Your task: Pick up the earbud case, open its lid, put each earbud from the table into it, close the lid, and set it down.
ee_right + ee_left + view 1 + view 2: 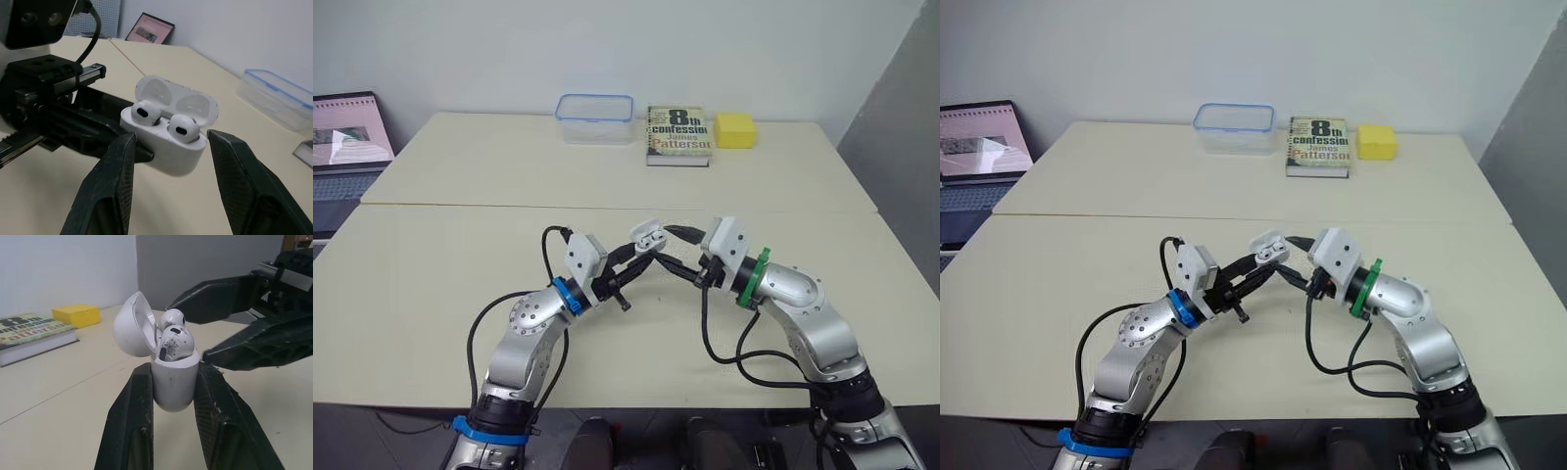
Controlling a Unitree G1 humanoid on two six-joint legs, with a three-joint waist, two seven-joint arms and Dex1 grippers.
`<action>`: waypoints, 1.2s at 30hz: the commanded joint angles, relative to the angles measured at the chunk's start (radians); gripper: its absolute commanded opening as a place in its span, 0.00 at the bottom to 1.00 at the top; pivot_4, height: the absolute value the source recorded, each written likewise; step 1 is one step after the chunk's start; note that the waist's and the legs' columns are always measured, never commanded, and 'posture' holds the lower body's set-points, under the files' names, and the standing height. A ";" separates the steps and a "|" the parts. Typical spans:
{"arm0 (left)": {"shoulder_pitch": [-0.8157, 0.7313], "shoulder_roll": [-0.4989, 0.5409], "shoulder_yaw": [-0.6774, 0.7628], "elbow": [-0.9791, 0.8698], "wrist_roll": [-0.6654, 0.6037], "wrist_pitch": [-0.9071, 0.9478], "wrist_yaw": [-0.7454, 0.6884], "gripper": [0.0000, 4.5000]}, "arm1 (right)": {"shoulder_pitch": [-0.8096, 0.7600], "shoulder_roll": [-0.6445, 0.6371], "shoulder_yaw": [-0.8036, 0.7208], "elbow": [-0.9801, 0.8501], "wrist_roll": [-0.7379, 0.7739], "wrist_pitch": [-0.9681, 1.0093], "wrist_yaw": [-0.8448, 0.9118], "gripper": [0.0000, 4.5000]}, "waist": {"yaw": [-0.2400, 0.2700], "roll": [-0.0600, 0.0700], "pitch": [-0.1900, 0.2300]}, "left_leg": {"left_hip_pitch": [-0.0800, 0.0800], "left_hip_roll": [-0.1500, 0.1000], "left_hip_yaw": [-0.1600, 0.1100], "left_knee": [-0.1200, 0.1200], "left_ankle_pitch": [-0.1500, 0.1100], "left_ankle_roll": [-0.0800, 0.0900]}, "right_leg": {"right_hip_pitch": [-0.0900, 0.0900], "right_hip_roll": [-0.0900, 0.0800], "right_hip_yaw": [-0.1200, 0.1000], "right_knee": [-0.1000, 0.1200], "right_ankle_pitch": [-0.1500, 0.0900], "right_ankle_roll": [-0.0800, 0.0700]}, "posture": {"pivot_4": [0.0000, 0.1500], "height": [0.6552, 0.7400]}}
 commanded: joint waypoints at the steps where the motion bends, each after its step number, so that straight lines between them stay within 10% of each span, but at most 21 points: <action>1: -0.016 0.014 0.009 -0.024 -0.039 0.014 -0.031 0.17 | 0.044 -0.098 -0.130 -0.129 0.124 0.085 0.059 0.54 | 0.000 0.000 0.000 | 0.000 0.000 0.000 0.000 0.000 0.000 | 0.000 0.000 0.000 0.000 0.000 0.000 | 1.00 0.97; 9: -0.077 0.088 -0.075 -0.032 -0.180 0.158 -0.300 0.17 | 0.123 -0.341 -0.335 -0.111 0.210 0.185 0.133 0.54 | -0.001 0.000 0.000 | 0.001 0.000 0.001 0.000 0.000 0.000 | 0.000 0.000 0.000 0.000 0.000 0.000 | 1.00 0.97; 17: -0.168 0.126 -0.161 0.005 -0.216 0.244 -0.492 0.17 | -0.011 -0.444 -0.220 0.035 0.152 0.128 0.253 0.00 | -0.007 0.002 0.001 | 0.001 0.000 0.002 0.000 0.000 0.001 | 0.000 0.001 0.001 0.000 0.000 -0.001 | 1.00 0.97; 36: -0.179 0.104 -0.163 0.045 -0.173 0.229 -0.512 0.17 | -0.170 -0.439 -0.089 -0.020 0.349 0.300 0.484 0.00 | -0.004 0.002 0.002 | 0.000 0.001 0.001 0.000 -0.001 0.001 | -0.001 0.001 0.000 -0.001 -0.001 0.000 | 1.00 0.97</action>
